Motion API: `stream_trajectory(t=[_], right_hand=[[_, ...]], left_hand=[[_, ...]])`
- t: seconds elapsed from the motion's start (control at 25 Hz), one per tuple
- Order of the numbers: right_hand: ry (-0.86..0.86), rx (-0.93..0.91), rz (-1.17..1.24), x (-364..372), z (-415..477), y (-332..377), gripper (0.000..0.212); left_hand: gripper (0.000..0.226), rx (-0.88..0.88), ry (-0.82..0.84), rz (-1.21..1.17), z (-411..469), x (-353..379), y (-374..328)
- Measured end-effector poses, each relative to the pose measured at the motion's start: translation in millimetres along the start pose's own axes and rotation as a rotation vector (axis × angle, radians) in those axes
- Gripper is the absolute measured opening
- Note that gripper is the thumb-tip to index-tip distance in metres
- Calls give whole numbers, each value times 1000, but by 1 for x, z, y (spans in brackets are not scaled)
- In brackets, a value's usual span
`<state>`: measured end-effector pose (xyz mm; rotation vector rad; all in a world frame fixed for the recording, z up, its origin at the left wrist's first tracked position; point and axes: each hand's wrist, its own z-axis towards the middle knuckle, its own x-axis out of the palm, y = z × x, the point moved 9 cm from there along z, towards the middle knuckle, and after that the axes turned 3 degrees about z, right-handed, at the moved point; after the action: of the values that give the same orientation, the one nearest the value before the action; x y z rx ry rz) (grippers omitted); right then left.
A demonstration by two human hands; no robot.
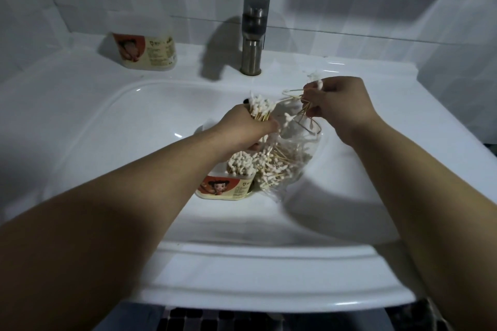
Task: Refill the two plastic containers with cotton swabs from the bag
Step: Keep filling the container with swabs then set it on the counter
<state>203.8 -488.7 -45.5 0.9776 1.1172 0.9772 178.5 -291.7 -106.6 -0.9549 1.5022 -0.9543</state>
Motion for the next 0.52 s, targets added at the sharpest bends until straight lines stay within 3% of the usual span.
stream_trajectory(t=[0.24, 0.52], right_hand=[[-27, 91, 133, 1, -6, -7, 17], [36, 101, 232, 21, -11, -8, 12]], left_hand=[[20, 53, 21, -74, -2, 6, -6], [30, -44, -59, -210, -2, 12, 0]])
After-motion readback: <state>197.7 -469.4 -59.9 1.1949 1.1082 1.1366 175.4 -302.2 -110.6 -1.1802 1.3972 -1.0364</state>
